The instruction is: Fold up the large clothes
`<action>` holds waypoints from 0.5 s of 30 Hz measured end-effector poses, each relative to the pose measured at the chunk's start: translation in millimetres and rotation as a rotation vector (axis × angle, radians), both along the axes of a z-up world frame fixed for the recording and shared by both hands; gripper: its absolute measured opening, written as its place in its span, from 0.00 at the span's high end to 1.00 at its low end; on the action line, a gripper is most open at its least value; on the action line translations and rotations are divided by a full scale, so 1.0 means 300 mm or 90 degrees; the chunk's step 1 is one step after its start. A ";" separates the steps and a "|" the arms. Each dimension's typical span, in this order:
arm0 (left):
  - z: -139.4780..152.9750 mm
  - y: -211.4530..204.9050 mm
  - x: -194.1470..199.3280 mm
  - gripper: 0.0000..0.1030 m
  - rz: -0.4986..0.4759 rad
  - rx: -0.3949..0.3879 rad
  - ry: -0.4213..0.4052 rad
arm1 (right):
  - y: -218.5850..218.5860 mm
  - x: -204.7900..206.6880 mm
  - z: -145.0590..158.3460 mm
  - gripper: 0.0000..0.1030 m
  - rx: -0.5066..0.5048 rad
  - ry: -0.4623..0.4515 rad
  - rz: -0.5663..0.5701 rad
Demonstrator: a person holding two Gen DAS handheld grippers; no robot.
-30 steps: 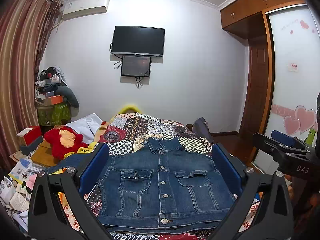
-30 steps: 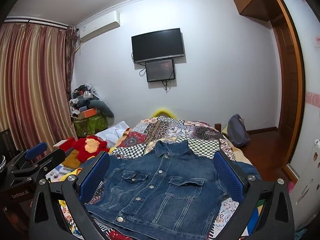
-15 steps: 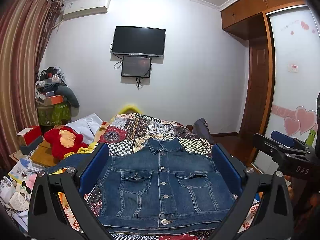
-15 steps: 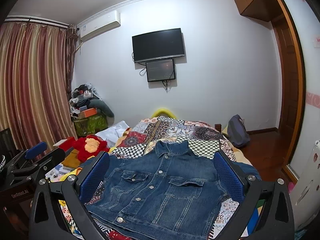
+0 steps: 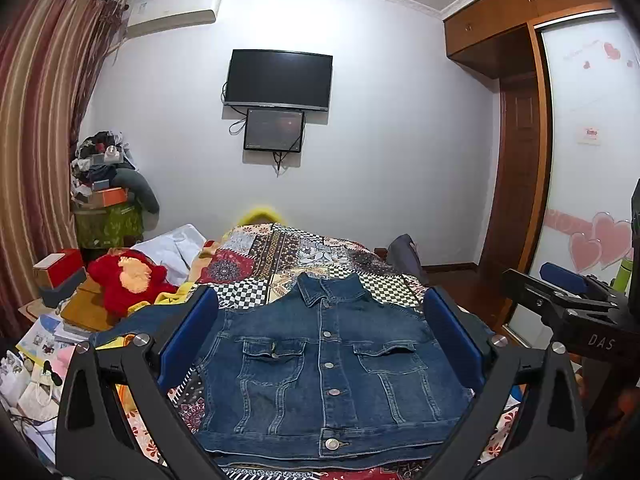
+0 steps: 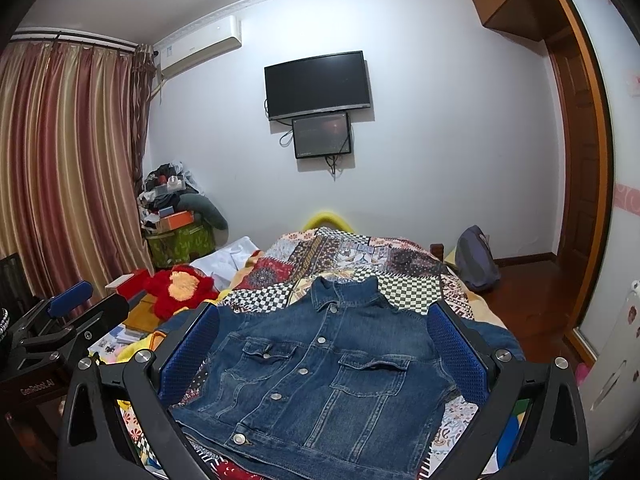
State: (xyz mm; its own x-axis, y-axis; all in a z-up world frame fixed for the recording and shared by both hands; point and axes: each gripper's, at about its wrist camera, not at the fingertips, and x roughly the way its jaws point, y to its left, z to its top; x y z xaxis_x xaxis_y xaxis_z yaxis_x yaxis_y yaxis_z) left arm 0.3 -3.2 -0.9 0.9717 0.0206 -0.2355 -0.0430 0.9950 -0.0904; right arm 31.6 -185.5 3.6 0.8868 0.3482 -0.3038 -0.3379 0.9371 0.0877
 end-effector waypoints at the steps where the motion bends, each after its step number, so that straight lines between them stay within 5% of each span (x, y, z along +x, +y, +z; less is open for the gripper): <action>1: 0.000 0.004 0.004 0.00 0.002 0.000 0.002 | 0.002 0.006 -0.002 0.00 -0.001 0.002 0.001; 10: -0.038 0.073 0.107 0.00 0.023 -0.017 0.039 | 0.053 0.115 -0.048 0.00 -0.021 0.041 0.005; 15: -0.117 0.166 0.233 0.00 0.020 -0.052 0.107 | 0.099 0.227 -0.099 0.00 -0.038 0.076 0.013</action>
State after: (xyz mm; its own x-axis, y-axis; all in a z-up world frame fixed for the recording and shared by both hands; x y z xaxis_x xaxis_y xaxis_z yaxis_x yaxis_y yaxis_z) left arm 70.1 46.7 -36.0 0.9174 0.0242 -0.3972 -0.0948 0.9827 -0.1593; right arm 99.8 -155.8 -26.1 0.8356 0.3443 -0.4279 -0.3481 0.9347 0.0723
